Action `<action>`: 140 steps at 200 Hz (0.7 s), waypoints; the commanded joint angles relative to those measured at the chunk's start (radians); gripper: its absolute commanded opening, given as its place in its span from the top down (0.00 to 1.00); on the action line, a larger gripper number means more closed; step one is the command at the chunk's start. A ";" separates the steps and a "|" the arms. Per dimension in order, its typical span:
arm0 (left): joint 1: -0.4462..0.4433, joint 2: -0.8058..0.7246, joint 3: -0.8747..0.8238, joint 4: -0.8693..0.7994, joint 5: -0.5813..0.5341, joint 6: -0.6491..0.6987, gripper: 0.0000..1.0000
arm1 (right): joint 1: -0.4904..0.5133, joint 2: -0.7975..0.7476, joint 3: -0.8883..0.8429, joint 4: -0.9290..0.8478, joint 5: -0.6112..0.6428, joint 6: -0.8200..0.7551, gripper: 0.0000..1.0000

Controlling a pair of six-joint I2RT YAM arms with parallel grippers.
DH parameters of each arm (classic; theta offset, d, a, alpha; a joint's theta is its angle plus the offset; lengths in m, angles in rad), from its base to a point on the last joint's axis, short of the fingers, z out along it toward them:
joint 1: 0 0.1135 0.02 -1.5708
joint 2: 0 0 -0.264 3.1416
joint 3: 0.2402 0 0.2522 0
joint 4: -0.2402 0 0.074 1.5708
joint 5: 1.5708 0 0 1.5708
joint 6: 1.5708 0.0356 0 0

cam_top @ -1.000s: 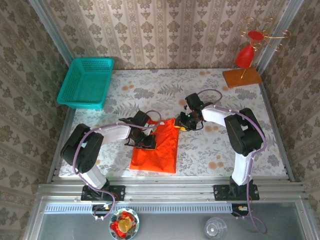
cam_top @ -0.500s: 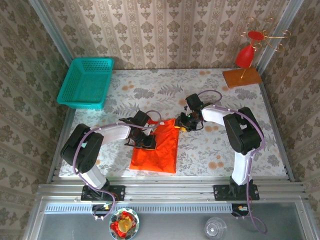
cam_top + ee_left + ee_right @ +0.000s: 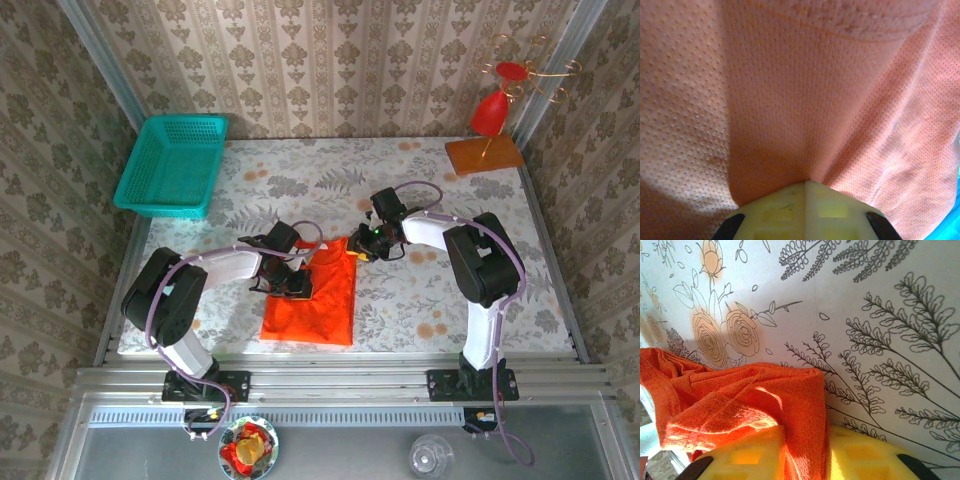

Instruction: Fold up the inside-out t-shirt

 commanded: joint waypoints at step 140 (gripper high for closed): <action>-0.129 -0.132 0.088 0.169 -0.053 -0.160 0.82 | -0.108 0.078 0.228 -0.454 0.149 -0.361 1.00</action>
